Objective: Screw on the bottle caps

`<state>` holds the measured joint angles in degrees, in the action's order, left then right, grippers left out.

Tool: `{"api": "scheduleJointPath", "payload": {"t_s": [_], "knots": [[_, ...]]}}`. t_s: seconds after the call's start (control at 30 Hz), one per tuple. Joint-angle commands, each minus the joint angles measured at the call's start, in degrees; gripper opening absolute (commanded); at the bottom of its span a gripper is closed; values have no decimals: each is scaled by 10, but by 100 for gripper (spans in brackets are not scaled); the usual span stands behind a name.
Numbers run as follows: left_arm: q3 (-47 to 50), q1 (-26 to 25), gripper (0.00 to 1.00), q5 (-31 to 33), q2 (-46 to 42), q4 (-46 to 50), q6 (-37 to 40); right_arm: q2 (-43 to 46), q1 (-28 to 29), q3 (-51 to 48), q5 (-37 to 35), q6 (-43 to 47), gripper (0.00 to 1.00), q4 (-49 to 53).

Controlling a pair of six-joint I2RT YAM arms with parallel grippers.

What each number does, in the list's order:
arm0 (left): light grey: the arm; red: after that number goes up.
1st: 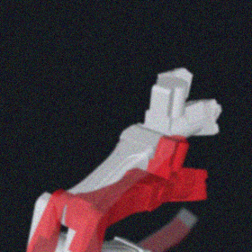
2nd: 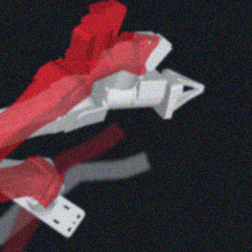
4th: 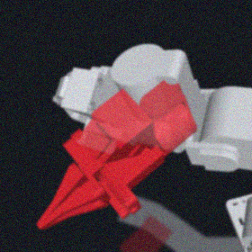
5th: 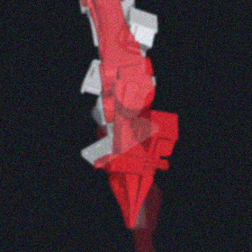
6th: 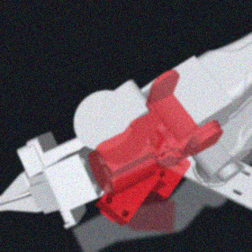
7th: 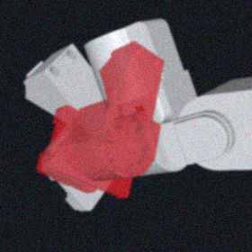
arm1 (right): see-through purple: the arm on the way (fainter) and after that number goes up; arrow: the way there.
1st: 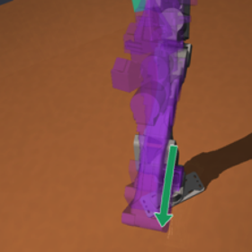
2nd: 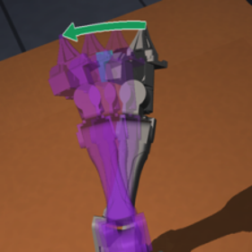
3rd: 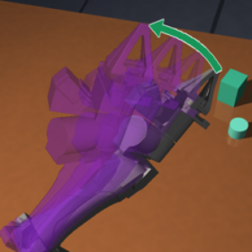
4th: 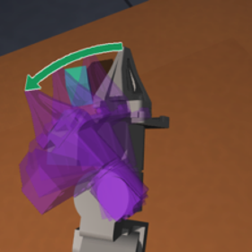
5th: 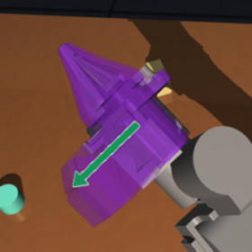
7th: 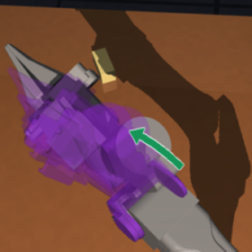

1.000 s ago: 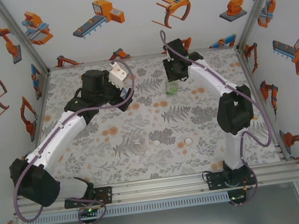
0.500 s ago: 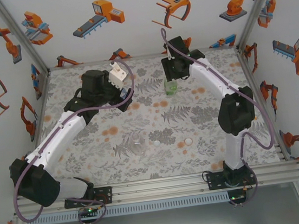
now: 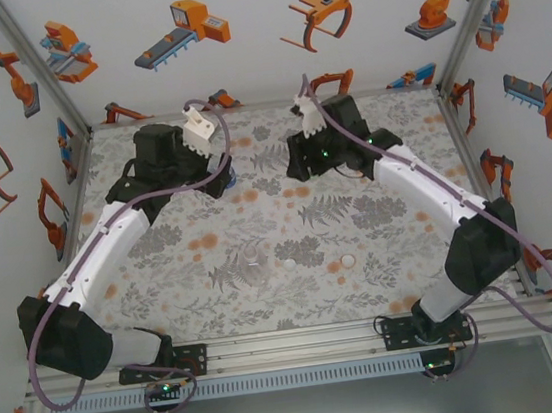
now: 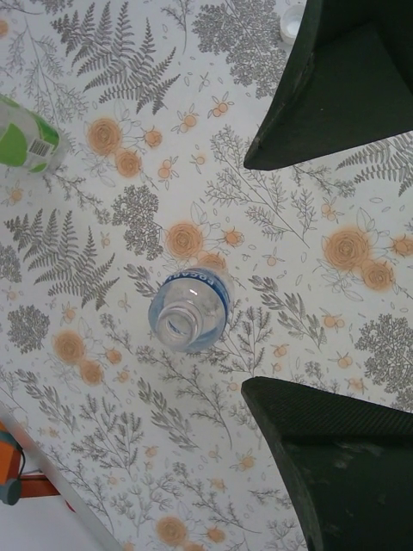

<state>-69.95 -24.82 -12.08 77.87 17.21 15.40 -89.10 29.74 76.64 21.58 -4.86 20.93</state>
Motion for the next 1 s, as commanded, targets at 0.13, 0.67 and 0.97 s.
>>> {"api": "scheduleJointPath", "payload": {"t_s": [0.13,0.67,0.97], "knots": [[-15,21,97,-44,5,-13,-34,51,80,-126,259,214,63,-152],[-12,25,97,-56,5,-20,-37,-38,184,-201,355,230,76,-401],[-10,26,97,-59,4,-22,-37,-96,193,-232,341,209,74,-482]]}}
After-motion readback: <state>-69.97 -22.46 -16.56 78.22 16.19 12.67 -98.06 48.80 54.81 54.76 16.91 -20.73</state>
